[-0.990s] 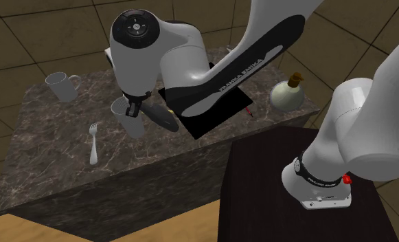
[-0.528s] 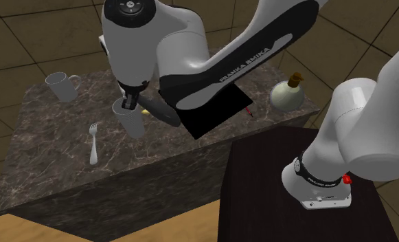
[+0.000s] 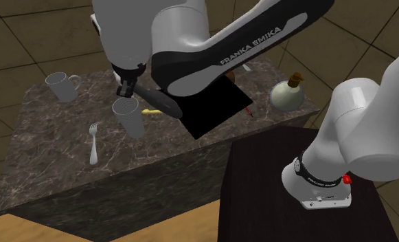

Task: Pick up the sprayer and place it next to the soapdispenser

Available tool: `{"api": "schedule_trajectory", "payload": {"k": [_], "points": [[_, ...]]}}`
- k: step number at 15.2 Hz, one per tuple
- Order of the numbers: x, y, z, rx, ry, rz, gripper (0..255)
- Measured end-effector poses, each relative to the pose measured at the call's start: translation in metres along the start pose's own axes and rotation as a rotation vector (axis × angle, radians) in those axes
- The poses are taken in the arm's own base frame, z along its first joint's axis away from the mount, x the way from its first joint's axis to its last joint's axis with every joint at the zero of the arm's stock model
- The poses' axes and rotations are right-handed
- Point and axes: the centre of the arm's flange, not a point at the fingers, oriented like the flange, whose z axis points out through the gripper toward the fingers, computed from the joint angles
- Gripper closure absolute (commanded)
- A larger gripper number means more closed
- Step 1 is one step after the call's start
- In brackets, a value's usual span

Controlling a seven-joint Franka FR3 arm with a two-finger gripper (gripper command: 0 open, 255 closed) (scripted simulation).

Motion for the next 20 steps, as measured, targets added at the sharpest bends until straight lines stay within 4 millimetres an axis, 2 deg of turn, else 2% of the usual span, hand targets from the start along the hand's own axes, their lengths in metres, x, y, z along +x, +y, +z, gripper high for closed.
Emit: {"api": "schedule_trajectory", "payload": {"k": [20], "points": [[0.036,0.038,-0.092,0.000,0.000,0.000,255]]}}
